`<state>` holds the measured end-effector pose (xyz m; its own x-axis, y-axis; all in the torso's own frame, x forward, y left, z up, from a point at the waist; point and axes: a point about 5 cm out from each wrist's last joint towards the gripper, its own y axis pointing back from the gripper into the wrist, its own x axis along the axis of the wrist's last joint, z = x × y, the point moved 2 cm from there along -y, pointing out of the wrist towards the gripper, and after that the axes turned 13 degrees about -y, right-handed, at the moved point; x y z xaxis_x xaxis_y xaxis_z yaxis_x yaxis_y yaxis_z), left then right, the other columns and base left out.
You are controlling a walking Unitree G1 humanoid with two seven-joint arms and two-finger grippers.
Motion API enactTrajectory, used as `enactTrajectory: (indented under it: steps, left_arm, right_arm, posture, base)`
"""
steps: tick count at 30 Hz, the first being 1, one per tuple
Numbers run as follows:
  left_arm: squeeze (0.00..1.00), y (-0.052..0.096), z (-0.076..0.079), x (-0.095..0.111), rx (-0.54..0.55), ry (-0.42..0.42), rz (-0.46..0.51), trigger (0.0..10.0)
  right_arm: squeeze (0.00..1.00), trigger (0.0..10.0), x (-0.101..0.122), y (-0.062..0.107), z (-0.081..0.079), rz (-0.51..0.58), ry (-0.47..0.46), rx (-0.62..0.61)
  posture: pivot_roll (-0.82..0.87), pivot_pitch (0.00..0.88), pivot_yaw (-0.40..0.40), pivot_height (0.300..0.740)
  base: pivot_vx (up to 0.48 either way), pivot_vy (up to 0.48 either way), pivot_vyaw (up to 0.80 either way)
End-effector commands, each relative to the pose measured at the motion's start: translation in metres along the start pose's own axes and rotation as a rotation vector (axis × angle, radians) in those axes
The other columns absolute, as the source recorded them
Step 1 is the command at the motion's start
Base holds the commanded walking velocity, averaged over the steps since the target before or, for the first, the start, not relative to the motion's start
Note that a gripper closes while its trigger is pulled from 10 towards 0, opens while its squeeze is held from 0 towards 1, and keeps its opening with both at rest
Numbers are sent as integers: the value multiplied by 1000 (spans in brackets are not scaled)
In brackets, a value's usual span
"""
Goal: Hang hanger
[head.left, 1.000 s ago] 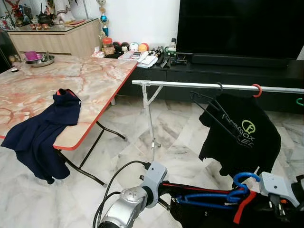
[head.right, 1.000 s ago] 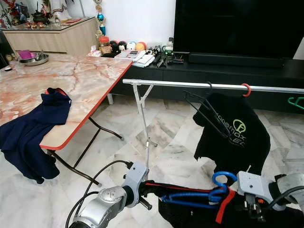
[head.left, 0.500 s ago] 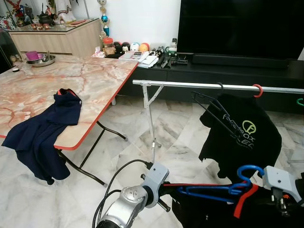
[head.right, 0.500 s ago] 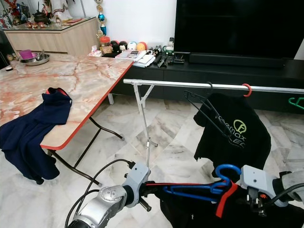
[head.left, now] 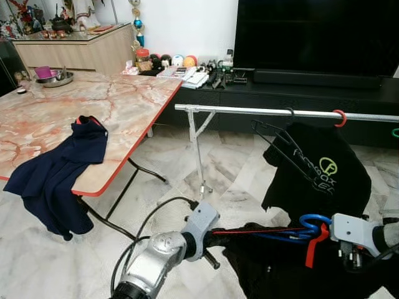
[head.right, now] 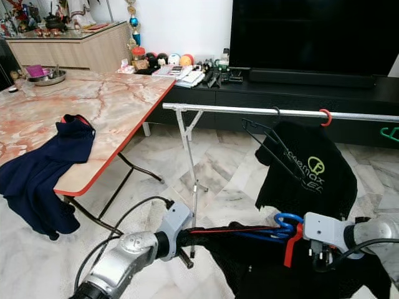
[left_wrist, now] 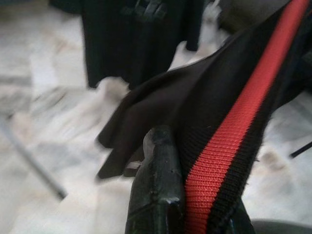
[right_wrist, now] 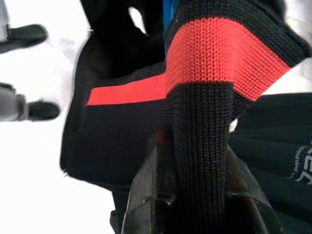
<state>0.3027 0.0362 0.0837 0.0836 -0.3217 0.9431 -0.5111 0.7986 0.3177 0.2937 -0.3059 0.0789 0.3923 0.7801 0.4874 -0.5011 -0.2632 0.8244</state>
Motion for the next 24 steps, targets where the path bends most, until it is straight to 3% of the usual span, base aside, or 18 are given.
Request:
enactTrajectory:
  steps: [1, 3, 7, 9, 13, 18, 21, 22, 23, 24]
  left_arm:
    - [0, 8, -6, 5, 3, 9, 26, 0]
    - [0, 5, 17, 18, -128, -10, 91, 0]
    - [0, 10, 31, 22, -221, -43, 109, 0]
    - [0, 12, 34, 22, -243, -52, 109, 0]
    - [0, 17, 44, 12, -331, -92, 72, 0]
    - [0, 15, 47, 9, -344, -108, 48, 0]
    - [0, 11, 53, 2, -373, -189, -13, 0]
    - [0, 10, 53, 0, -370, -222, -35, 8471]
    - [0, 9, 54, -2, -368, -242, -48, 8471]
    - [0, 9, 54, -2, -373, -248, -54, 10000]
  right_arm:
    - [0, 0, -14, 4, 8, -49, -72, -80]
    - [0, 0, 1, -13, -2, 26, -102, -82]
    - [0, 0, 1, -19, -3, 5, -99, -118]
    - [0, 0, 1, -20, -2, 6, -101, -130]
    - [0, 0, 18, -29, 0, 109, -179, -195]
    - [0, 0, 33, -36, -1, 174, -221, -199]
    - [0, 0, 50, -42, -6, 239, -242, -169]
    - [0, 0, 54, -43, -7, 252, -240, -159]
    - [0, 0, 57, -44, -7, 260, -239, -155]
    - [0, 0, 60, -45, -6, 265, -236, -159]
  posture:
    - [53, 0, 27, 740]
    - [57, 0, 32, 740]
    - [61, 0, 33, 740]
    - [61, 0, 34, 740]
    - [61, 0, 38, 740]
    - [65, 0, 39, 740]
    - [70, 0, 40, 740]
    - [68, 0, 41, 740]
    - [68, 0, 41, 740]
    - [69, 0, 41, 740]
  base:
    - [0, 0, 0]
    - [0, 0, 0]
    - [0, 0, 0]
    - [0, 0, 0]
    - [0, 0, 0]
    - [0, 0, 0]
    - [0, 0, 0]
    - [0, 0, 0]
    - [0, 0, 0]
    - [0, 0, 0]
